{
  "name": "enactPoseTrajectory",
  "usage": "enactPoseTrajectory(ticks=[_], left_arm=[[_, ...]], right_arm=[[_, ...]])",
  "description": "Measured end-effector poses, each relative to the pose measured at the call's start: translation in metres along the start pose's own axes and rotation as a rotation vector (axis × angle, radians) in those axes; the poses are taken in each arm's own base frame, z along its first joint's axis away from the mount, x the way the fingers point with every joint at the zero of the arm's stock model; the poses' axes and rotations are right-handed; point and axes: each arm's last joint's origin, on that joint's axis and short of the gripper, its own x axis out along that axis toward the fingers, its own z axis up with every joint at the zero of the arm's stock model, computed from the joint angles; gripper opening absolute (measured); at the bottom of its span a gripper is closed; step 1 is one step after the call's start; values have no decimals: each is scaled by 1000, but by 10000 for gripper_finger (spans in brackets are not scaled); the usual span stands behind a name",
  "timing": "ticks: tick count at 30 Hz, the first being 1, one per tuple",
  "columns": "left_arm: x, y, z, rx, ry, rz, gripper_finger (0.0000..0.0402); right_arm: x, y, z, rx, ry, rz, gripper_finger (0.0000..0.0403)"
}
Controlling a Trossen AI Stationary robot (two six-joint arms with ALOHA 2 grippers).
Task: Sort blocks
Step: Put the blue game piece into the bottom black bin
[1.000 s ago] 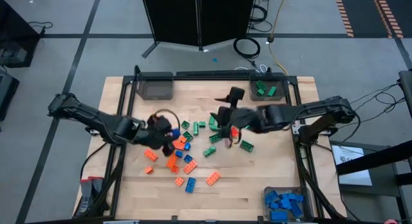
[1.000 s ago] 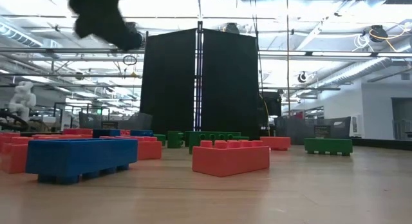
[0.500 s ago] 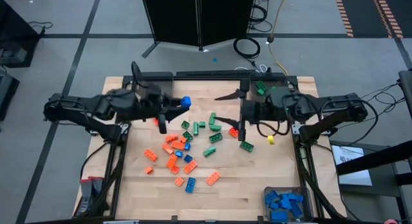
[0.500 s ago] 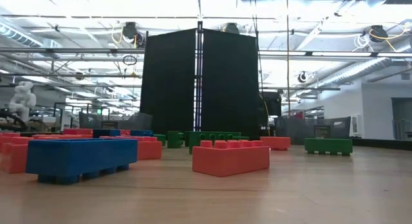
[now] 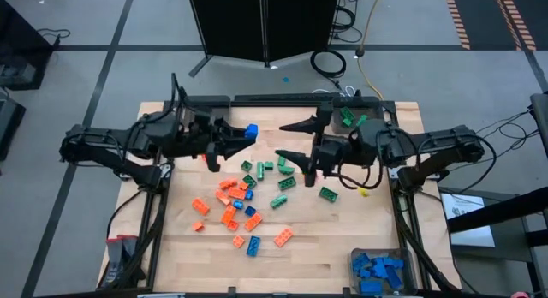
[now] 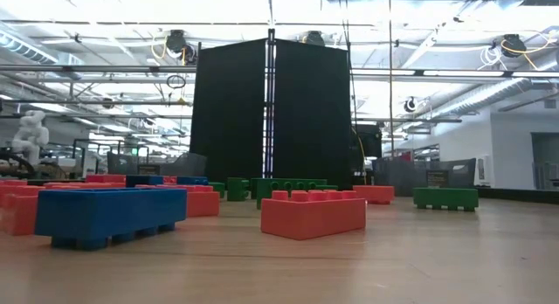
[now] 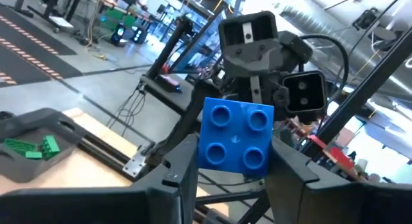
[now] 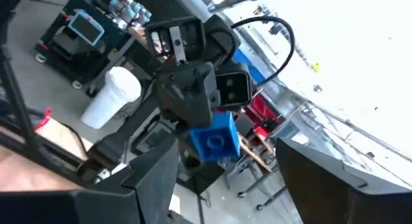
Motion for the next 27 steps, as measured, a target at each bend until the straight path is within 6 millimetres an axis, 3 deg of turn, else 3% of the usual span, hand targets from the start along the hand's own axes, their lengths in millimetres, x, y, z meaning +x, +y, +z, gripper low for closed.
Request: enactPoseTrajectory(ticks=[6,16,21,27], left_arm=[[8,2,-5,2,2,12,127],[8,2,-4,16,-15,21,127],[9,3,-2,25,-32,29,127],[9,3,-1,24,-41,27,127]], right_arm=[[14,13,-7,-23,14,12,256],[20,2,-17,-22,46,-47,256],[31,10,-27,-34,78,-31,263],[39,9,-23,-22,54,-60,267]])
